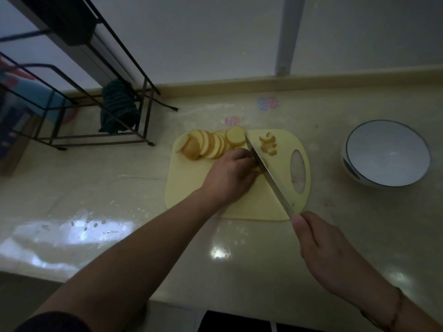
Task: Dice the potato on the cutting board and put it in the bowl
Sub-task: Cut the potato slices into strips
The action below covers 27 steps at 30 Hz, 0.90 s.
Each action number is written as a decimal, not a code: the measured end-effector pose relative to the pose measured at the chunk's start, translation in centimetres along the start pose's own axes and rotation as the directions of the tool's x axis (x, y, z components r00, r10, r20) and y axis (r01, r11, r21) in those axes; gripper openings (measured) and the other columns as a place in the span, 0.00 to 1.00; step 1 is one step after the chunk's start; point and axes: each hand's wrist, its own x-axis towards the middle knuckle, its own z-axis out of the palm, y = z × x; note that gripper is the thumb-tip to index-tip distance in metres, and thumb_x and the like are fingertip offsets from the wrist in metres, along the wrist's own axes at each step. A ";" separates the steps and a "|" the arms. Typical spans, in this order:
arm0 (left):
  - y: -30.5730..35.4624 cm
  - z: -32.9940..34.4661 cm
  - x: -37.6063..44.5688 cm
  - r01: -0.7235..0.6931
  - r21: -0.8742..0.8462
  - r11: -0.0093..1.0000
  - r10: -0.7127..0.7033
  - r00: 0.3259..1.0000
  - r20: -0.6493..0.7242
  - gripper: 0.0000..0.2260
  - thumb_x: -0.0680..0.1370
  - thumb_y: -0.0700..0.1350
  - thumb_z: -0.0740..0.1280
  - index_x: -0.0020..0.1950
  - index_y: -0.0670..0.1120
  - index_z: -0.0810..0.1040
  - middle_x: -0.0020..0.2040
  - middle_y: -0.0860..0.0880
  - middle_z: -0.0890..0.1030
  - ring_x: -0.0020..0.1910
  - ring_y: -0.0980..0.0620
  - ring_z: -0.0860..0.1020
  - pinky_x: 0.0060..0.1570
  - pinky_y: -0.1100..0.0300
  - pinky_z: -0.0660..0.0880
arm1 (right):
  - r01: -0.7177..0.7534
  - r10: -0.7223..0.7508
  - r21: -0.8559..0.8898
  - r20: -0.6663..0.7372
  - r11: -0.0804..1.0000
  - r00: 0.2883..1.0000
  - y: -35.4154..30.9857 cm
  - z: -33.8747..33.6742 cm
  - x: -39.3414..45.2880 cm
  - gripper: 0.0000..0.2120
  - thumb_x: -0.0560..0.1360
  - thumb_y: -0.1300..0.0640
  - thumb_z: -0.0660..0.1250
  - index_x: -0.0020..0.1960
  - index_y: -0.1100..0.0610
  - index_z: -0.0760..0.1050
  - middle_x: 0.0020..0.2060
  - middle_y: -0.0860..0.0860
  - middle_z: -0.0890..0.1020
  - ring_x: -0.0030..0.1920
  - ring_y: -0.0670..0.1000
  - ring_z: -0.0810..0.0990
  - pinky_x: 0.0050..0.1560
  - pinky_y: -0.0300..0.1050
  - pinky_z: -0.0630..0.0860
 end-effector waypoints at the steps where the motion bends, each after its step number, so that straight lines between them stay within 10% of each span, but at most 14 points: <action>1: 0.0 0.0 0.0 -0.002 -0.006 1.000 0.002 1.000 -0.001 0.10 0.74 0.42 0.73 0.53 0.40 0.85 0.53 0.43 0.82 0.50 0.42 0.81 0.47 0.49 0.79 | -0.003 0.003 -0.004 0.001 1.000 1.000 0.0 0.0 0.0 0.25 0.75 0.38 0.47 0.38 0.57 0.69 0.29 0.54 0.75 0.33 0.47 0.75 0.38 0.47 0.70; 27: -0.1 -0.1 -0.3 -0.087 0.051 0.995 0.087 0.996 -0.002 0.06 0.76 0.40 0.70 0.49 0.39 0.85 0.49 0.42 0.82 0.46 0.42 0.79 0.43 0.49 0.78 | -0.058 0.054 0.079 0.052 0.995 0.997 -0.5 -0.2 1.3 0.27 0.75 0.37 0.48 0.40 0.60 0.71 0.28 0.52 0.72 0.24 0.42 0.67 0.31 0.44 0.65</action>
